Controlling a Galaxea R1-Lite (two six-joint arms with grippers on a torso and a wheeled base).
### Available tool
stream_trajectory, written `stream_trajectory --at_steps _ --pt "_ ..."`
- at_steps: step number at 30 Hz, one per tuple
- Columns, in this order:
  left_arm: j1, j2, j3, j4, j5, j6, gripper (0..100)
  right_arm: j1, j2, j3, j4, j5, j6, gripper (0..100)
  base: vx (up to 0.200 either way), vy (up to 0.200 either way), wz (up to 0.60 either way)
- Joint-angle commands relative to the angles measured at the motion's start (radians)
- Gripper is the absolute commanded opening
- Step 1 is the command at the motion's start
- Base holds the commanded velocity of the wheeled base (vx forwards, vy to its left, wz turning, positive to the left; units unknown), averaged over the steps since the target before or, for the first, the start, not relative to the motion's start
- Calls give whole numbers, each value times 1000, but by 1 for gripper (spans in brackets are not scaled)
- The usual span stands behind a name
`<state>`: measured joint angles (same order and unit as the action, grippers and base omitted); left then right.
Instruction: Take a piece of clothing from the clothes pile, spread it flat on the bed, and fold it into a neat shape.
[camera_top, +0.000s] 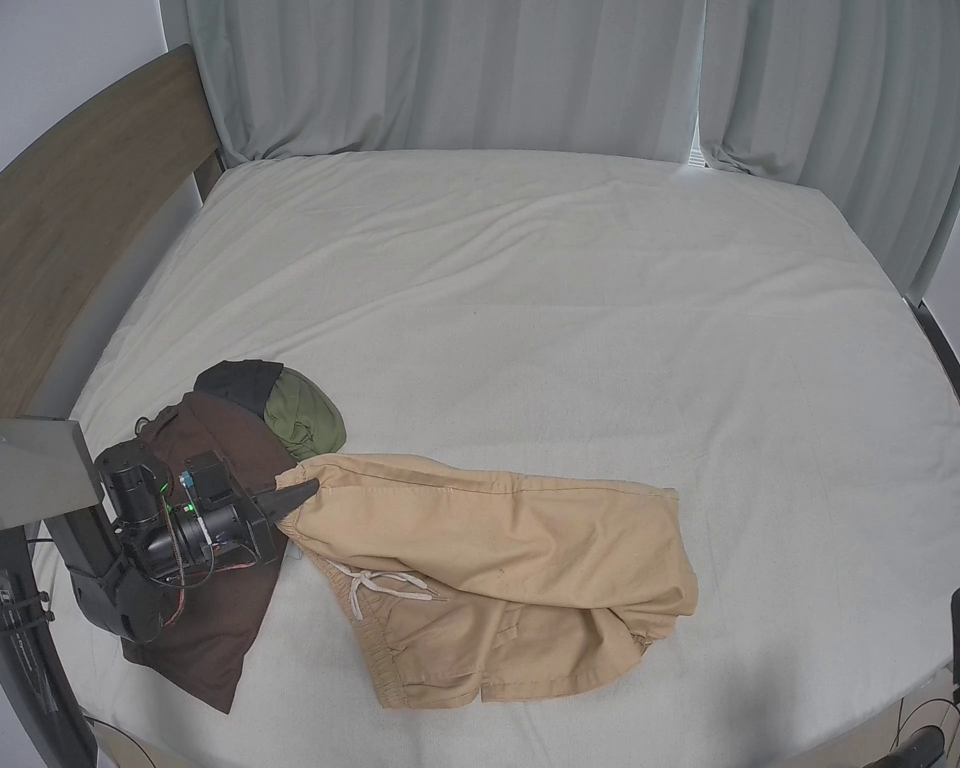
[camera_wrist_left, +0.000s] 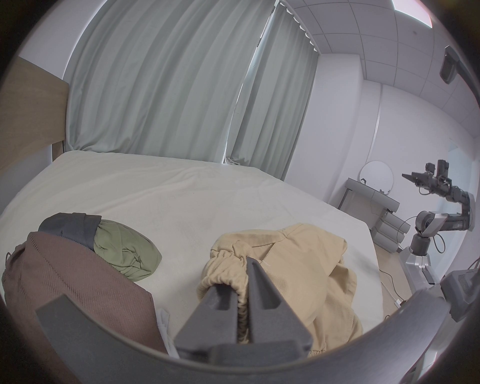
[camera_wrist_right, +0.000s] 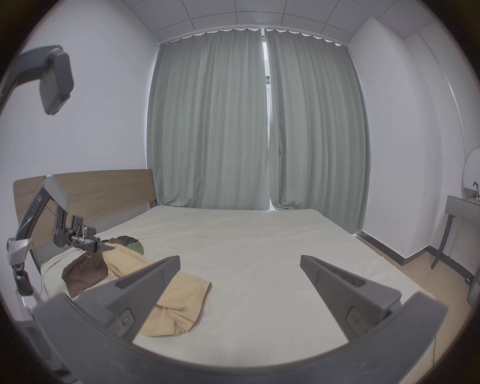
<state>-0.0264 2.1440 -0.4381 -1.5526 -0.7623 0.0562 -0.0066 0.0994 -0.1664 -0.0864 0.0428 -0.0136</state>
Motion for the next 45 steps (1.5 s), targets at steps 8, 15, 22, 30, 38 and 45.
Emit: stream_trajectory --at_steps 8,15,22,30,38,45 --pt "-1 8 -1 0 0 1 0 -7 312 -203 -15 -3 -2 100 0 0 0" --pt "0 10 -4 0 0 1 0 2 490 -249 -16 5 -31 100 0 0 0" --pt "0 5 -2 0 -2 2 0 2 589 -269 -26 43 -74 100 0 0 0" --pt "-1 4 -1 0 -2 14 0 2 711 -348 -26 91 -74 100 0 0 0" --pt "-3 2 1 0 -2 16 0 4 795 -363 -27 137 -74 100 0 0 0" --pt "-6 2 1 0 -2 16 0 2 870 -375 -39 232 -62 100 0 0 0"
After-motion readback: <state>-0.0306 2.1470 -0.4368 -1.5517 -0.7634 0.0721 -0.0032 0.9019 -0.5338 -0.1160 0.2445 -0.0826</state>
